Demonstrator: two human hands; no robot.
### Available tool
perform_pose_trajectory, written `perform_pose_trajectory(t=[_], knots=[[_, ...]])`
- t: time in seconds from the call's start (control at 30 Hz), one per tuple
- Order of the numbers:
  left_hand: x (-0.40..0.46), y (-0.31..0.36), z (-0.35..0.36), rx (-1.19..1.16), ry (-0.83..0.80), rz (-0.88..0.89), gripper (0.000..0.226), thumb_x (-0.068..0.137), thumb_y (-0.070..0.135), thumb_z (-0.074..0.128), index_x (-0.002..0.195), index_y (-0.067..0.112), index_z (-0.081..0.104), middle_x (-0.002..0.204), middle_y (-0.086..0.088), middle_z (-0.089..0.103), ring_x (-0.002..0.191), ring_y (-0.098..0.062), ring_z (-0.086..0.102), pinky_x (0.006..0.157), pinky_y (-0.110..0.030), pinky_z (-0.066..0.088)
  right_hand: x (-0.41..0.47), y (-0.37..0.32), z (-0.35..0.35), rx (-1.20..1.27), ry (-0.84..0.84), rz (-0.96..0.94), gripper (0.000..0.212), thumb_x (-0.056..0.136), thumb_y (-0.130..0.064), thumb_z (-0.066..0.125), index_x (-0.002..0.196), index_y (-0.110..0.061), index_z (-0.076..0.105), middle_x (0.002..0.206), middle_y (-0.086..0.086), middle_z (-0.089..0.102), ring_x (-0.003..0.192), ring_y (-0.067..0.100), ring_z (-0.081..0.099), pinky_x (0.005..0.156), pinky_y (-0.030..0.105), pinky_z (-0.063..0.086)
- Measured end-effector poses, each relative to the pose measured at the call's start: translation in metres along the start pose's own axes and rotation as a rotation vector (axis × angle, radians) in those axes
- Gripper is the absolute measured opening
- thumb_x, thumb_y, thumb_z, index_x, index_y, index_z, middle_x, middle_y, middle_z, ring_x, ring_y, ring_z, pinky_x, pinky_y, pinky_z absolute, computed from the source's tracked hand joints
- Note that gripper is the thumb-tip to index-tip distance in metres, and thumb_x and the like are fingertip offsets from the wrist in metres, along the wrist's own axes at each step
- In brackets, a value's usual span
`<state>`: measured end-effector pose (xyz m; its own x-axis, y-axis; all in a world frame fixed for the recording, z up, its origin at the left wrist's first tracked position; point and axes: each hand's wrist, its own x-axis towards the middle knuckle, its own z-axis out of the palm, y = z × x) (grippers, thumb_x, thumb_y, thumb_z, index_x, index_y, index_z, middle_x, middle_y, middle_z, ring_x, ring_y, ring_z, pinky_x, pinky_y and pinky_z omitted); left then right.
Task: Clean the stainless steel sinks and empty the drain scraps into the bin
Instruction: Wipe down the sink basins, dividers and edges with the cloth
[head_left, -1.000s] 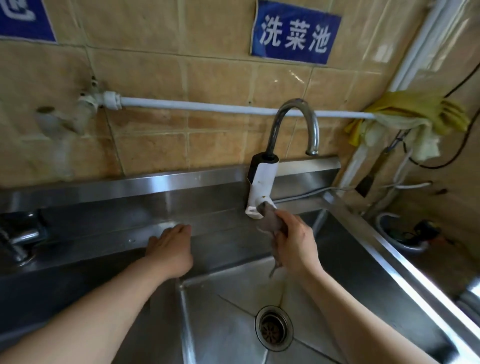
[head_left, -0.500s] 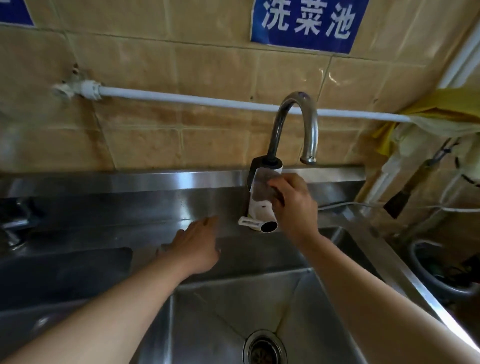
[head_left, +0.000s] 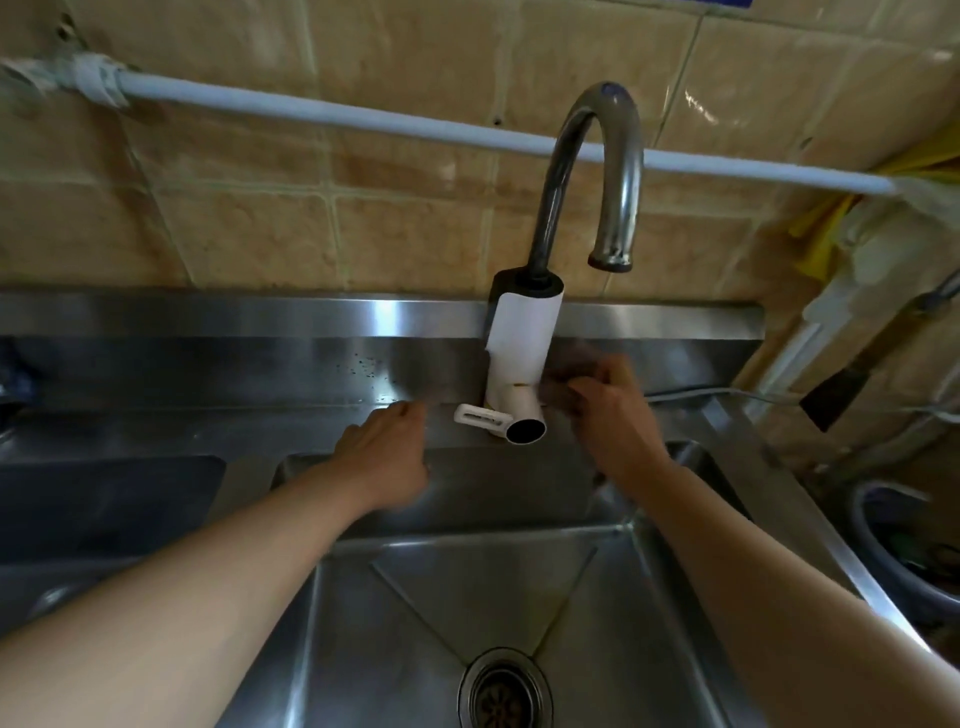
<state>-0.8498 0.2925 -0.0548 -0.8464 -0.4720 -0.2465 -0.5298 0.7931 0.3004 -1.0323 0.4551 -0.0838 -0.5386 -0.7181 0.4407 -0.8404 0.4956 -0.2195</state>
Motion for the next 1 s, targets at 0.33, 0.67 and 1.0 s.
perform_pose_trajectory(t=[0.33,0.67,1.0], knots=[[0.013,-0.011,0.007,0.043,-0.017,-0.026,0.076,0.09,0.02,0.057,0.151,0.015,0.012,0.155,-0.007,0.023,0.141,-0.025,0.027,0.112,-0.038,0.029,0.013,-0.046,-0.022,0.217,0.306,-0.158,0.027,0.078,0.001,0.07,0.106,-0.001,0.067,0.115,0.018,0.05,0.102,0.004,0.04,0.093,0.004,0.037],[0.02,-0.017,0.007,0.054,-0.01,0.02,0.065,0.087,0.019,0.058,0.144,0.013,0.028,0.148,-0.009,0.034,0.133,-0.027,0.036,0.105,-0.04,0.037,0.011,-0.057,0.012,0.174,0.197,0.013,0.028,0.086,-0.007,0.064,0.114,-0.008,0.067,0.107,0.017,0.048,0.091,0.031,0.051,0.072,0.034,0.053],[0.015,-0.025,0.006,0.057,-0.032,0.018,0.073,0.091,0.022,0.057,0.151,0.015,0.015,0.155,-0.006,0.022,0.141,-0.024,0.026,0.111,-0.04,0.03,0.03,-0.081,0.0,0.288,0.417,0.057,0.019,0.087,-0.011,0.065,0.103,-0.002,0.066,0.102,0.004,0.047,0.086,0.001,0.042,0.071,0.006,0.04]])
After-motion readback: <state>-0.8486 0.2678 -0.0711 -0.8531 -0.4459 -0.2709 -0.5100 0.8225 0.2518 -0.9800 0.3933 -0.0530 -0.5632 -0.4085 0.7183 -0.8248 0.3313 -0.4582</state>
